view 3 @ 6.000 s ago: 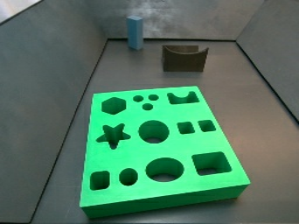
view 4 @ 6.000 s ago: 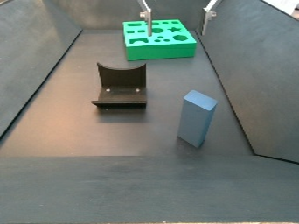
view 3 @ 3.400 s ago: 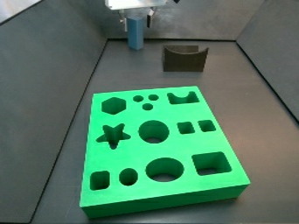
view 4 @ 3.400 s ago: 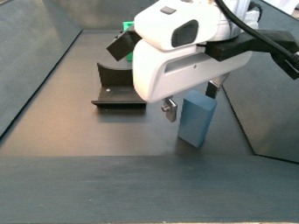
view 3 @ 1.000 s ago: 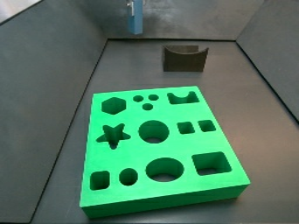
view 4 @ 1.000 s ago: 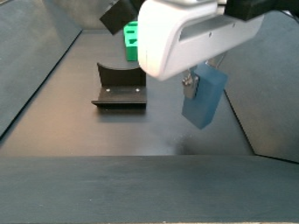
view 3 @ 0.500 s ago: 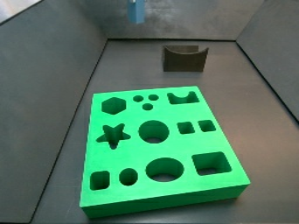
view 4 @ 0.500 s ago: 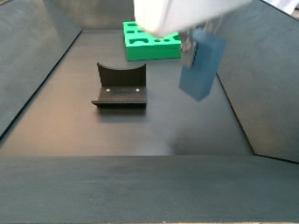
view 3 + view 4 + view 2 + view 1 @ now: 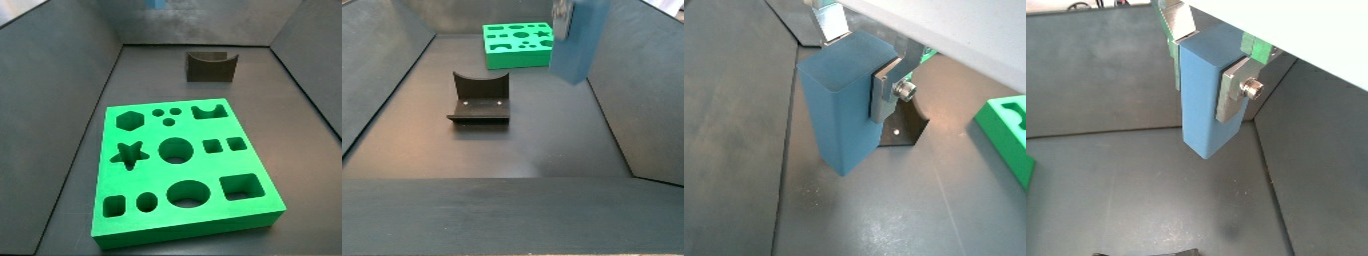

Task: Pick up the rectangle object. Move up. Move to above the board. Insert the rectangle object.
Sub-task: Move to above the board.

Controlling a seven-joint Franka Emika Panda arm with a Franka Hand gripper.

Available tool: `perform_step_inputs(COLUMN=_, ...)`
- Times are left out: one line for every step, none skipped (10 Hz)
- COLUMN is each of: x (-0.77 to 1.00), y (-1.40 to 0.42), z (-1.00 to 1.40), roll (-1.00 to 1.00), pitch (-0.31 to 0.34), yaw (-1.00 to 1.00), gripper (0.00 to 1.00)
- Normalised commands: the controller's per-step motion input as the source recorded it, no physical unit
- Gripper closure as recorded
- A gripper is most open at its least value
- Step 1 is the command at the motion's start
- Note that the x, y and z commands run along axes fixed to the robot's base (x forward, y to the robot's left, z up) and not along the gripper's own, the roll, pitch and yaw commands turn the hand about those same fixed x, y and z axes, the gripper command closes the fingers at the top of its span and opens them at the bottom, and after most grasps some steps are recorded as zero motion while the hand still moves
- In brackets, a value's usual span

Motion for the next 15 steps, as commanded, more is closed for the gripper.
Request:
perform_step_inputs(x=0.01, y=-0.02, z=0.22, roll=0.07, pitch=0.108, yaw=0.02, gripper=1.0)
perform_step_inputs(x=0.11, y=-1.0, z=0.24, roll=0.11, pitch=0.074, yaw=-1.0, gripper=1.0)
perform_step_inputs(x=0.11, y=-1.0, z=0.22, roll=0.11, pitch=0.068, yaw=-1.0, gripper=1.0)
perform_step_inputs(x=0.1, y=-1.0, z=0.23, roll=0.12, pitch=0.062, yaw=-1.0, gripper=1.0)
perform_step_inputs(x=0.1, y=-1.0, z=0.23, roll=0.1, pitch=0.051, yaw=-1.0, gripper=1.0)
perform_step_inputs(x=0.1, y=-1.0, z=0.23, roll=0.1, pitch=0.052, yaw=-1.0, gripper=1.0)
perform_step_inputs(x=0.1, y=-1.0, z=0.23, roll=0.1, pitch=0.055, yaw=-1.0, gripper=1.0)
perform_step_inputs(x=0.1, y=-1.0, z=0.23, roll=0.1, pitch=0.063, yaw=-1.0, gripper=1.0)
perform_step_inputs(x=0.1, y=-1.0, z=0.24, roll=0.08, pitch=0.078, yaw=-1.0, gripper=1.0)
perform_step_inputs(x=0.11, y=-1.0, z=0.24, roll=0.07, pitch=0.096, yaw=-0.94, gripper=1.0)
perform_step_inputs(x=0.11, y=-1.0, z=0.25, roll=0.05, pitch=0.093, yaw=-0.69, gripper=1.0)
perform_step_inputs(x=0.12, y=-1.0, z=0.25, roll=0.02, pitch=0.095, yaw=-0.38, gripper=1.0)
perform_step_inputs(x=0.13, y=-1.0, z=0.25, roll=0.01, pitch=0.099, yaw=-0.27, gripper=1.0)
perform_step_inputs(x=0.14, y=-1.0, z=0.25, roll=-0.01, pitch=0.117, yaw=-0.1, gripper=1.0)
perform_step_inputs(x=0.15, y=-1.0, z=0.25, roll=-0.01, pitch=0.115, yaw=-0.06, gripper=1.0)
